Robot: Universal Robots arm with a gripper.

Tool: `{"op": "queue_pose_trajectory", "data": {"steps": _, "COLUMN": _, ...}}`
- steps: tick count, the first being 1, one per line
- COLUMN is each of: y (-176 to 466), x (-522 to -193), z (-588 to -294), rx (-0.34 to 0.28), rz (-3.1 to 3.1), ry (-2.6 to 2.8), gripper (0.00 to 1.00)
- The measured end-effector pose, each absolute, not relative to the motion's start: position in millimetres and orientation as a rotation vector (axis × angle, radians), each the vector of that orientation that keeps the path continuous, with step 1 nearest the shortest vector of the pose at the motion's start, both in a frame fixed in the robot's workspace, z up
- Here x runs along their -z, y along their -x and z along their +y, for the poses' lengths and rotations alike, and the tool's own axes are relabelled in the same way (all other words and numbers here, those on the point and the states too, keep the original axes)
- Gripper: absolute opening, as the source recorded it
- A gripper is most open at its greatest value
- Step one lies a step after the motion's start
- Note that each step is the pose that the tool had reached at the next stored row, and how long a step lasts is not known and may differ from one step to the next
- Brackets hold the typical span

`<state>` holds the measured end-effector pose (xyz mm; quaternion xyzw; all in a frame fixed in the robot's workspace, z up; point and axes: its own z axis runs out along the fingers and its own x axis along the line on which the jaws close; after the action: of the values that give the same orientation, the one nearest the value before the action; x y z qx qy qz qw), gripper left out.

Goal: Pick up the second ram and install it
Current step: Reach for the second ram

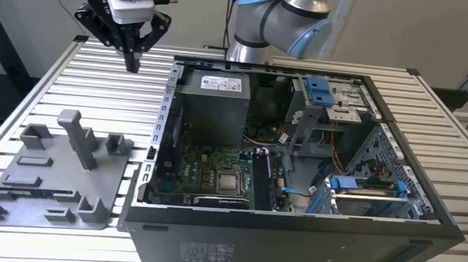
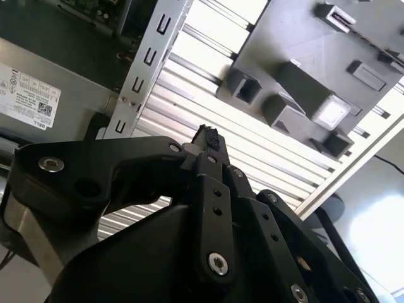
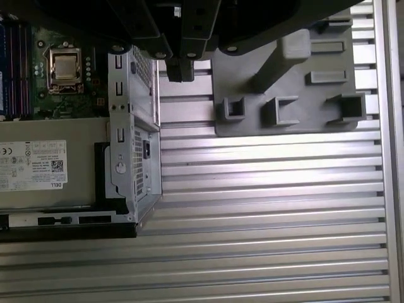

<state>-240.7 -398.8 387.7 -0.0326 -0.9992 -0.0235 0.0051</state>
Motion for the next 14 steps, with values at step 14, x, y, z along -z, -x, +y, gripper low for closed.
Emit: {"op": "queue_pose_trajectory", "data": {"steps": 14, "y": 259.2, "x": -387.0, "z": -398.8, "rx": 0.074, "rz": -3.129, "ry": 0.101, "gripper": 0.11}}
